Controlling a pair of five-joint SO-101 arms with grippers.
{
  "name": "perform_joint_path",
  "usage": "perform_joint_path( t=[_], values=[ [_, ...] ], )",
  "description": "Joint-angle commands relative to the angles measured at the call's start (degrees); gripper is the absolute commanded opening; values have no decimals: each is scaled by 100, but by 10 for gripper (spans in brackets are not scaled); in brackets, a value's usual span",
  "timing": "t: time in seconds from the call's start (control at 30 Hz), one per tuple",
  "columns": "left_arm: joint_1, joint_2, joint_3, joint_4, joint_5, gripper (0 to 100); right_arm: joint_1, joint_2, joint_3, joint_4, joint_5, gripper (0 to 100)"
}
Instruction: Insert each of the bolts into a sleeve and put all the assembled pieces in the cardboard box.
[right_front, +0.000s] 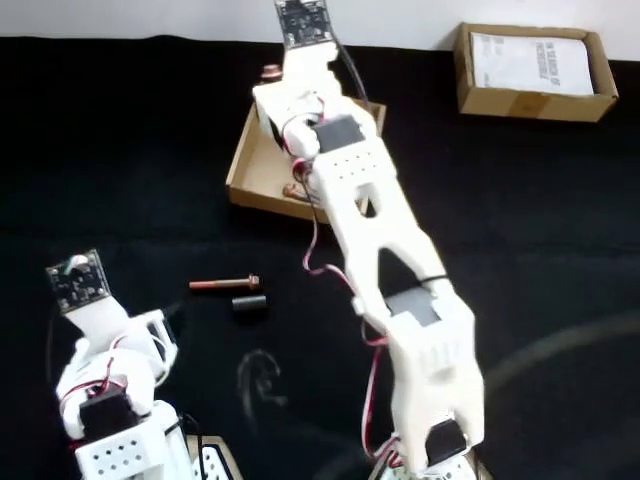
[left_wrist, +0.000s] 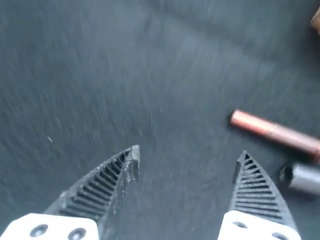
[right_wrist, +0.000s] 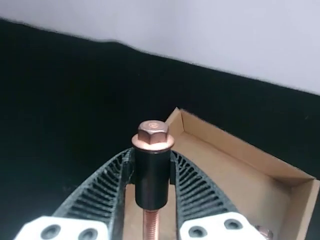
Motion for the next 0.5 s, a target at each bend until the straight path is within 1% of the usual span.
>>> perform_joint_path(
  t=[0.0, 0.07, 0.17, 0.33, 0.47],
  values=[
    [-40, -163, 251, -88, 26, 302, -22, 505, -1560, 620, 70, 7],
    [-40, -163, 242, -105, 26, 302, -48, 840, -2044, 1007, 88, 7],
    [-40, -163, 242, -105, 26, 302, -92, 1200, -2492, 1481, 404, 7],
    [-40, -171, 242, -105, 26, 302, -101, 1543, -2598, 1921, 800, 7],
    [-57, -171, 242, -105, 26, 302, -163, 1710, -2589, 2035, 1319, 8]
  ],
)
